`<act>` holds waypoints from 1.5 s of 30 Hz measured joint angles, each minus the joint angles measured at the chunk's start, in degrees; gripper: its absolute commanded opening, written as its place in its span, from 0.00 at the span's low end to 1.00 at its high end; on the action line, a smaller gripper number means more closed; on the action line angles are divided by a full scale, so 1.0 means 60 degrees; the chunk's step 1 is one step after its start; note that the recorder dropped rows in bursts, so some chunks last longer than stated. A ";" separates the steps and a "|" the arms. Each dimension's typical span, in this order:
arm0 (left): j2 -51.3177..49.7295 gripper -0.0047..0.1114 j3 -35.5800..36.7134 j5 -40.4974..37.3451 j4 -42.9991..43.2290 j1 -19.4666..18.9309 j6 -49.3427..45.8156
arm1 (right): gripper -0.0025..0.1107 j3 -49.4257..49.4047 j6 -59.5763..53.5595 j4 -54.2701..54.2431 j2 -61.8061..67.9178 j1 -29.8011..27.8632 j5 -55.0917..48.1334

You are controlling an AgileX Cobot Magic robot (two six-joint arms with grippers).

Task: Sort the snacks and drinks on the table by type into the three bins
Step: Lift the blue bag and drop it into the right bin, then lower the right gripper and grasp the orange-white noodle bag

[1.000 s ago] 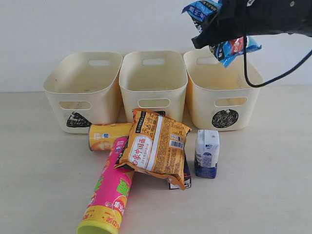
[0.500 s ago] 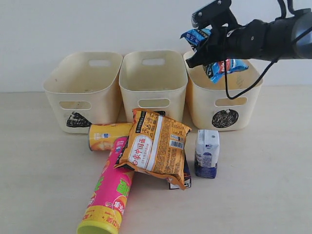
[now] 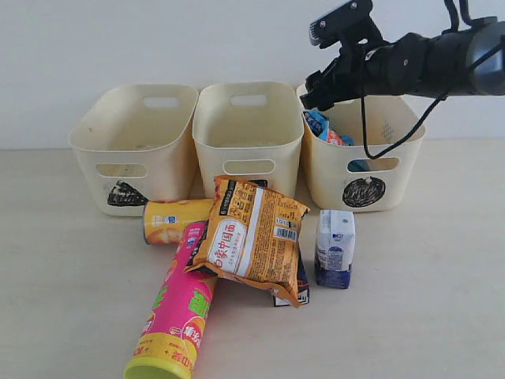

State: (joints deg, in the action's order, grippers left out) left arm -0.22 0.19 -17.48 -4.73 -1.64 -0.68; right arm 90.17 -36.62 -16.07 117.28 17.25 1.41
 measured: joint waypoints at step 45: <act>0.0000 0.07 0.0000 0.0007 0.0000 0.0000 0.0000 | 0.02 -0.3457 -0.1121 0.0040 -0.3197 0.4575 -0.7117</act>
State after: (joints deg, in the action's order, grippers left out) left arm -0.22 0.19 -17.43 -4.73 -1.64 -0.68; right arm 69.43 -43.35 -15.83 98.09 44.70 -41.29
